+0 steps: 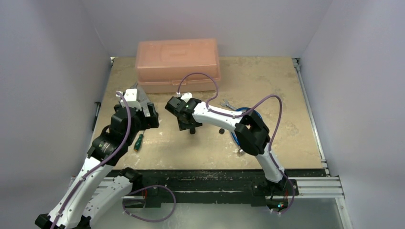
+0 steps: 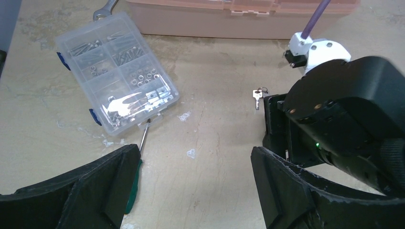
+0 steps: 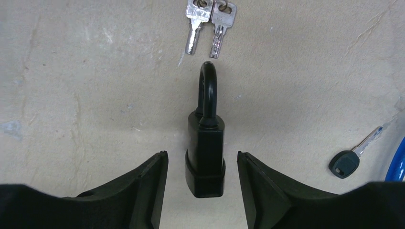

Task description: Unlock with the key

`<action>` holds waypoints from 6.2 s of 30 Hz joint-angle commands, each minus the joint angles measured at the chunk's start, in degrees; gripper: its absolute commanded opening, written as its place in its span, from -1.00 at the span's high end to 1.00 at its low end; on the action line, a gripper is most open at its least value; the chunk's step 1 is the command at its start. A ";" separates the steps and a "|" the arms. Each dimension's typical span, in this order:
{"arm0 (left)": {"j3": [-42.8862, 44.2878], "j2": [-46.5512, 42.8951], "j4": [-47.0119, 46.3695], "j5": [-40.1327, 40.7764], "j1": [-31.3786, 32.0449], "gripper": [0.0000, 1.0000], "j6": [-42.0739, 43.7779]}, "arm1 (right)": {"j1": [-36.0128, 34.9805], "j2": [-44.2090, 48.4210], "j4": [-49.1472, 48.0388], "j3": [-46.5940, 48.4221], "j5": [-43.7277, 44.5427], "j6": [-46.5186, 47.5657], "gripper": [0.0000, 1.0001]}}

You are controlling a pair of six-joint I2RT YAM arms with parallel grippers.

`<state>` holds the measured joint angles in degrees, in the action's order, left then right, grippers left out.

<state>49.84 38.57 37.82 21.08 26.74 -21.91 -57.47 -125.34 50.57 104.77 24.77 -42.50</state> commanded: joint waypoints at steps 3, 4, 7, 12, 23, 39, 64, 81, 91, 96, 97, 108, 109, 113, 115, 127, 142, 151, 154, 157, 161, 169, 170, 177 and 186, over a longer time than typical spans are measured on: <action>-0.36 -0.69 -2.21 0.30 -0.20 -0.88 0.03 | 3.17 12.04 -5.29 -2.42 -4.03 0.04 -0.24; -0.30 -0.76 -2.20 0.29 -0.20 -0.88 0.05 | 3.95 13.83 -6.05 -4.04 -4.46 -0.99 -0.23; -0.30 -0.86 -2.21 0.35 -0.20 -0.88 0.11 | 7.01 18.96 -8.07 -10.40 -4.80 -5.12 -0.21; -0.44 -0.60 -2.27 0.19 -0.20 -0.89 0.20 | 12.63 24.62 -7.86 -21.33 -4.51 -12.75 -0.23; -0.63 -1.73 -2.52 0.11 -0.29 -0.89 0.38 | 16.76 25.06 -11.08 -30.74 -8.22 -15.29 -0.58; -1.01 -3.77 -2.84 0.36 -0.29 -0.90 0.37 | 16.76 17.53 -8.97 -29.92 -4.95 -17.44 -0.29; -1.24 -4.05 -2.85 0.45 -0.29 -0.91 0.41 | 17.94 20.02 -10.62 -36.41 -3.13 -20.08 -0.20; -1.26 -4.29 -3.04 0.10 -0.29 -0.91 0.56 | 19.36 20.38 -11.84 -36.53 -5.41 -22.29 0.00; -1.32 -4.29 -3.15 -0.25 -0.29 -0.91 0.64 | 19.07 20.48 -12.29 -36.51 -6.23 -21.55 -0.02; -1.28 -4.32 -3.17 -0.25 -0.29 -0.91 0.69 | 18.96 19.75 -13.01 -36.70 -6.75 -21.66 0.17; -1.32 -4.29 -3.14 -0.25 -0.29 -0.91 0.72 | 18.90 19.75 -13.14 -36.85 -6.73 -21.77 0.25; -1.14 -4.21 -3.11 -0.22 -0.29 -0.90 0.65 | 18.85 21.89 -15.42 -38.92 -7.21 -21.62 0.59; -0.97 -4.32 -2.88 -0.10 -0.29 -0.90 0.72 | 18.86 22.59 -15.86 -39.25 -7.20 -21.65 0.60; -1.02 -5.94 -3.08 -0.46 -0.29 -0.89 0.88 | 18.87 26.09 -18.44 -41.20 -7.53 -21.77 0.63; -0.85 -6.13 -3.31 -1.90 -0.29 -0.89 1.15 | 18.87 27.82 -19.34 -41.99 -7.43 -21.92 0.64; -0.91 -7.98 -8.70 -17.35 -0.29 -0.83 -3.25 | 18.86 35.22 -22.10 -43.57 -10.61 -23.44 0.63; -3.15 2.77 -22.87 -34.58 -0.20 -0.78 -8.04 | 18.97 51.64 -28.84 -46.87 -12.22 -29.42 0.64; -6.63 10.07 -36.46 -41.90 0.69 -0.73 -12.68 | 18.90 57.54 -31.38 -49.24 -13.85 -33.26 0.63; -7.17 12.34 -41.59 -43.71 1.42 -0.67 -14.25 | 18.90 59.75 -33.74 -51.30 -14.81 -35.59 0.63; -7.92 14.24 -45.85 -43.88 2.88 -0.64 -15.20 | 18.91 61.58 -35.37 -52.83 -16.31 -38.18 0.66; -8.25 18.13 -50.72 -43.08 5.81 -0.62 -16.09 | 18.90 63.06 -35.62 -53.33 -16.99 -40.90 0.69; -4.44 25.60 -53.91 -34.26 14.91 -0.56 -13.46 | 18.91 64.31 -35.91 -52.63 -17.77 -43.36 0.70; -4.21 26.37 -54.03 -33.63 15.26 -0.54 -13.15 | 18.91 64.49 -35.98 -52.74 -17.94 -43.53 0.70; -3.47 30.24 -57.85 -31.84 15.77 -0.35 -13.54 | 18.90 66.17 -36.93 -54.32 -18.67 -44.55 0.70; -0.47 34.68 -59.06 -31.71 16.15 -0.16 -12.53 | 18.90 65.35 -38.57 -55.10 -20.43 -45.51 0.70</action>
<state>45.95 72.34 -17.19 -11.25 42.52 -36.27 -38.35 -60.34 15.09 50.11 5.32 -86.43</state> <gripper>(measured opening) 0.593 0.323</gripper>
